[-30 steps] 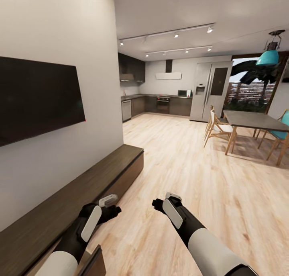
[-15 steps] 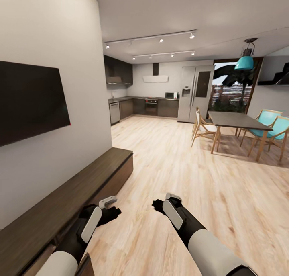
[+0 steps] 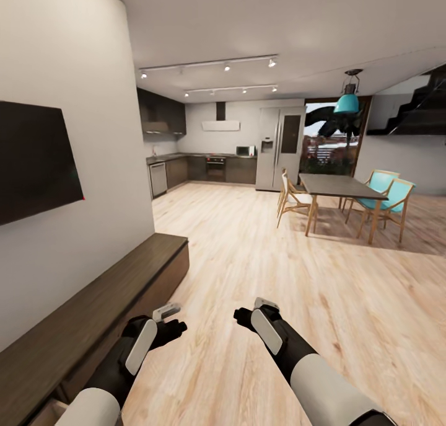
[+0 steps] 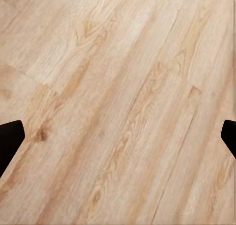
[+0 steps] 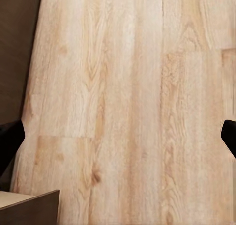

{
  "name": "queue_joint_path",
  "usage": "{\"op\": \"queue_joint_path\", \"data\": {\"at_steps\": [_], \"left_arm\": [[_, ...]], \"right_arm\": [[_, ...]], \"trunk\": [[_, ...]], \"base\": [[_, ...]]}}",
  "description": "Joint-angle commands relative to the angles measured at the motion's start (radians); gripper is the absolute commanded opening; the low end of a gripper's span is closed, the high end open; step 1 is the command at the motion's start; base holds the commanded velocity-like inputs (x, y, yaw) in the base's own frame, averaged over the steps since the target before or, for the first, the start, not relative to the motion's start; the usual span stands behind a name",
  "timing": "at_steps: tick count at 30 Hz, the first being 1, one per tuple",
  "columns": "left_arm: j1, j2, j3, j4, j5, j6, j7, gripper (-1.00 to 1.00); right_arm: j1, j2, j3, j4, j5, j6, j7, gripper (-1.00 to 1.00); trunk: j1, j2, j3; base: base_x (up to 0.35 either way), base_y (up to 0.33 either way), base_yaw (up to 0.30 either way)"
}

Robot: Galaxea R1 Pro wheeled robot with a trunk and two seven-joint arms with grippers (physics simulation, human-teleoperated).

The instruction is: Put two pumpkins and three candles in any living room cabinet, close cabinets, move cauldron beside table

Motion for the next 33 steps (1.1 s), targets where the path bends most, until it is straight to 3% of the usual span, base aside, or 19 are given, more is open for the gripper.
{"op": "queue_joint_path", "data": {"at_steps": [1,9,21,33], "left_arm": [[0.000,0.000,0.000,0.000,0.000,0.000,0.000,1.00],[0.000,-0.001,0.000,0.000,0.000,0.001,0.000,1.00],[0.000,0.000,0.000,0.000,0.000,0.003,0.000,1.00],[0.000,0.000,0.000,0.000,-0.001,0.003,0.000,1.00]], "right_arm": [[0.000,0.000,0.000,0.000,0.000,0.000,0.000,1.00],[0.000,0.000,0.000,-0.001,-0.001,-0.008,0.001,1.00],[0.004,0.000,0.002,0.004,0.005,-0.071,0.001,1.00],[0.004,0.000,0.001,-0.001,-0.002,-0.087,0.004,1.00]], "trunk": [[0.000,0.000,0.001],[0.000,0.000,0.008],[0.000,0.000,0.009],[0.000,0.000,0.009]], "base": [[0.000,0.000,-0.207],[0.000,0.000,-0.146],[0.000,0.000,-0.007],[0.000,0.000,-0.006]]}}
